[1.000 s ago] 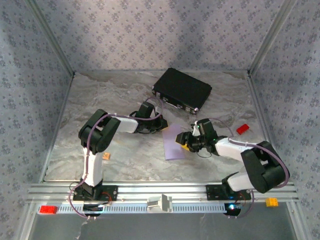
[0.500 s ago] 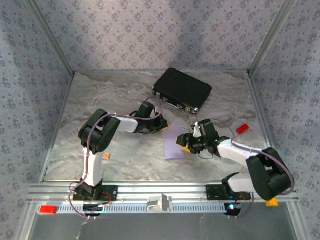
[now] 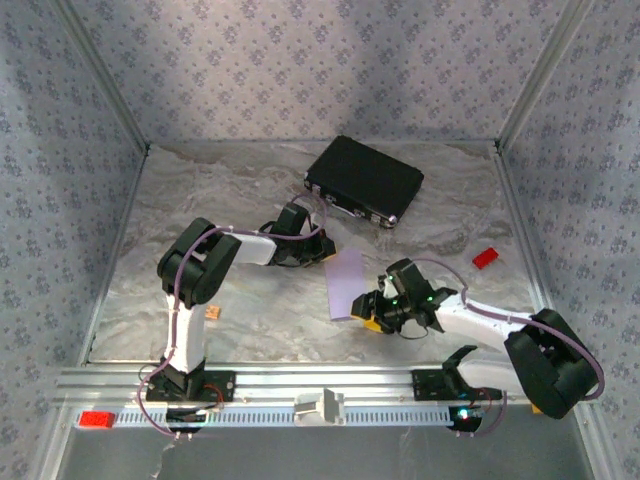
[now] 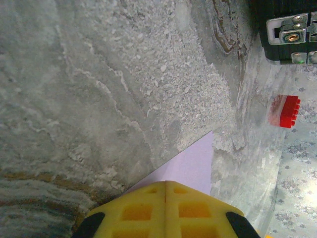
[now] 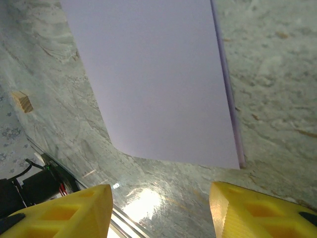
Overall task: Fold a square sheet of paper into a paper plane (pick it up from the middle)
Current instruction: Fold the triangle a second time at the center of the table.
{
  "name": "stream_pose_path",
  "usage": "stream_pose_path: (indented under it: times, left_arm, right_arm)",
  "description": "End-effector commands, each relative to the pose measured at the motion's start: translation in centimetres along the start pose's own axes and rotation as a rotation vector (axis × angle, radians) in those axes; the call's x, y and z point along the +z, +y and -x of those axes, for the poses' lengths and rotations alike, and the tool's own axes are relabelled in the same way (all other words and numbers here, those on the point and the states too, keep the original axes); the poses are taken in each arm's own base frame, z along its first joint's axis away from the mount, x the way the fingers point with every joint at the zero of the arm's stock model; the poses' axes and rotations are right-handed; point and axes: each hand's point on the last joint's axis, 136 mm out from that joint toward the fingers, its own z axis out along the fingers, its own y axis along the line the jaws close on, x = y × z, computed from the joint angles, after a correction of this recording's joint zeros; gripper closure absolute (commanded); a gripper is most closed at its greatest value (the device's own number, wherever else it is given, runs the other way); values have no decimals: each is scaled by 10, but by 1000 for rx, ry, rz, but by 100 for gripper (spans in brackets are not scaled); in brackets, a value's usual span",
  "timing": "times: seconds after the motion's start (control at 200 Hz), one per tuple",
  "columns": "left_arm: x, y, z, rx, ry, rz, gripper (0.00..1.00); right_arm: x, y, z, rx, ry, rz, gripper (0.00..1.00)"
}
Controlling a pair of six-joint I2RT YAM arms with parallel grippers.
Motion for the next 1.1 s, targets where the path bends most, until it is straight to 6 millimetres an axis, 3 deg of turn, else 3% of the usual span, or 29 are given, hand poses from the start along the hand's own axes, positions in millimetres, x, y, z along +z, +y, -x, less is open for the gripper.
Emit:
stream_pose_path:
  times: [0.0,0.35,0.595,0.844,1.094]
  left_arm:
    - [10,46,-25,-73,79,127,100]
    - [10,44,-25,-71,81,124,100]
    - [10,44,-25,-73,81,123,100]
    - [10,45,-25,-70,81,123,100]
    - [11,44,-24,-71,82,122,100]
  right_arm:
    - [1,2,-2,26,4,10,45]
    - [2,8,29,46,-123,30,48]
    - [1,5,31,50,-128,36,48]
    - [-23,-11,38,46,-189,-41,47]
    - [-17,-13,37,49,-161,-25,47]
